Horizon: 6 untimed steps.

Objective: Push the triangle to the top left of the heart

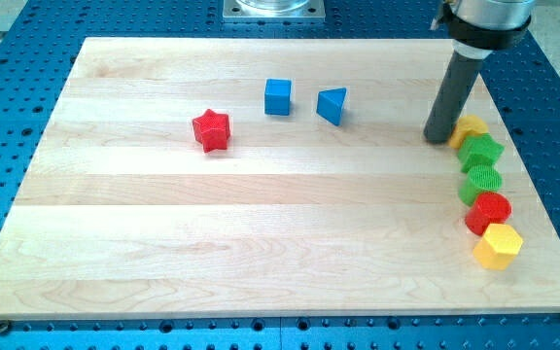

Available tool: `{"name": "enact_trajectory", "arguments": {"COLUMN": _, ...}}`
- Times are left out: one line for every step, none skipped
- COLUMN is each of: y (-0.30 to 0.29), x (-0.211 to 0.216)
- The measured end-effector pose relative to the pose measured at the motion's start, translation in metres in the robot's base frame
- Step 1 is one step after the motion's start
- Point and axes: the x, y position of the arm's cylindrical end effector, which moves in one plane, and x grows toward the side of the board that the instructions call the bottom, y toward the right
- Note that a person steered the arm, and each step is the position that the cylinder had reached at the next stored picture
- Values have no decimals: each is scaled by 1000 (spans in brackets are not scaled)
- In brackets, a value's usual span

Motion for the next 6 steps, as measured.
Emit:
{"name": "enact_trajectory", "arguments": {"y": -26, "x": -4}}
{"name": "enact_trajectory", "arguments": {"y": -80, "x": 1}}
{"name": "enact_trajectory", "arguments": {"y": -171, "x": 17}}
{"name": "enact_trajectory", "arguments": {"y": -181, "x": -25}}
{"name": "enact_trajectory", "arguments": {"y": -147, "x": -39}}
{"name": "enact_trajectory", "arguments": {"y": -105, "x": -54}}
